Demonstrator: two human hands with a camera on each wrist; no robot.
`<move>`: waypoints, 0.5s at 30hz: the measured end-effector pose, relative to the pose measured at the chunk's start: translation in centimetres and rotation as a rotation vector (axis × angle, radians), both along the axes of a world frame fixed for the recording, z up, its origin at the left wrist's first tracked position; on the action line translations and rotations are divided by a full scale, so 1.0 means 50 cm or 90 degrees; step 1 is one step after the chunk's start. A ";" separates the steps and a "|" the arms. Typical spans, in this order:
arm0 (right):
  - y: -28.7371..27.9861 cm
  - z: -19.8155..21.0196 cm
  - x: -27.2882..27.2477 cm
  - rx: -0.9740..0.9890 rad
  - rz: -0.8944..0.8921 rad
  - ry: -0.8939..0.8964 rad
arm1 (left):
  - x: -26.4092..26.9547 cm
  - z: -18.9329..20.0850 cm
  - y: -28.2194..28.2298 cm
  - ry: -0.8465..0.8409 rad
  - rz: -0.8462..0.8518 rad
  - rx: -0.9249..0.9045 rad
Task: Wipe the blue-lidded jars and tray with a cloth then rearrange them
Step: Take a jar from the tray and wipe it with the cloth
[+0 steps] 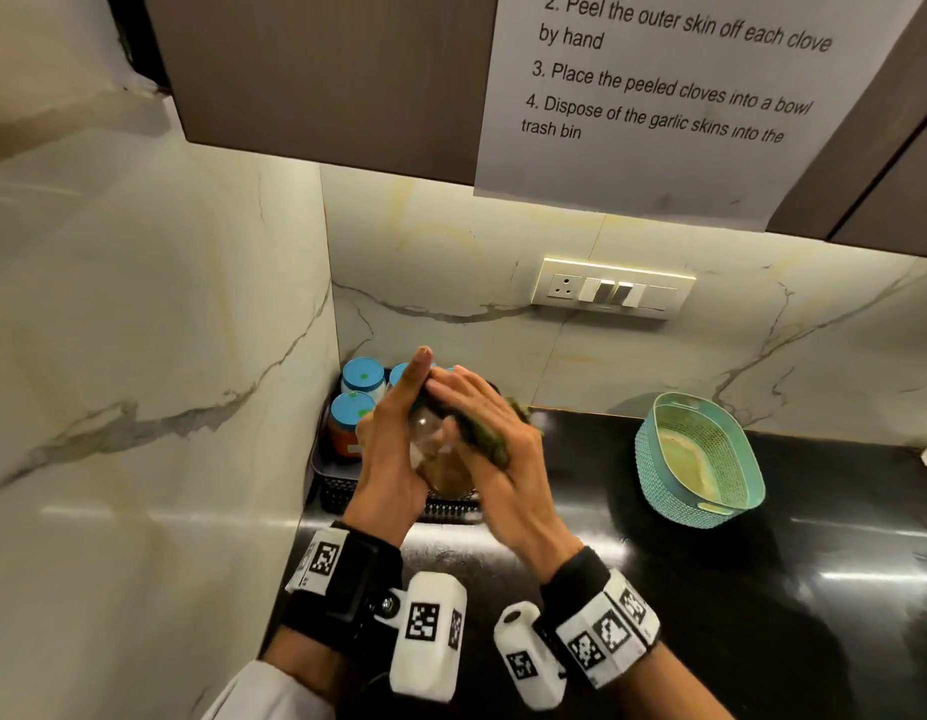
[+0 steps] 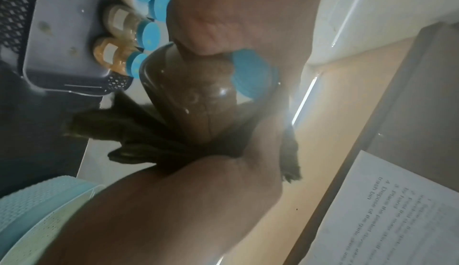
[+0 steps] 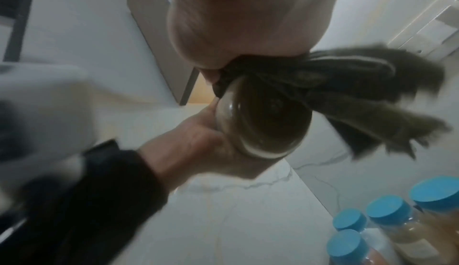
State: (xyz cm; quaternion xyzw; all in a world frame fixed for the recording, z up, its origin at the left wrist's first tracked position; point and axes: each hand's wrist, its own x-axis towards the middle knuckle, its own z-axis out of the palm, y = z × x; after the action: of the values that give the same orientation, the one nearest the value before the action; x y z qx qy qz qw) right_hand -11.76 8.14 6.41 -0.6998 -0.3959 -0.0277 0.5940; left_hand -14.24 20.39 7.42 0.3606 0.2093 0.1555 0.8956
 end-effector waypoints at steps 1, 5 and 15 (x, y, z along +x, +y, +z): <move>0.003 0.011 0.014 0.047 0.025 0.124 | 0.007 -0.002 -0.002 0.011 0.016 -0.006; 0.011 0.022 0.014 0.046 -0.027 0.202 | 0.017 -0.008 -0.001 0.027 0.007 -0.009; 0.005 0.037 0.024 0.024 -0.030 0.227 | 0.029 -0.012 -0.012 0.083 0.063 -0.018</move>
State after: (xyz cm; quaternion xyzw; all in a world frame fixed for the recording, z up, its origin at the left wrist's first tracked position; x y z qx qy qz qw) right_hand -10.58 8.40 8.23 -0.6912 -0.2676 0.0755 0.6670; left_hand -12.78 19.77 6.82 0.3468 0.2867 0.1728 0.8761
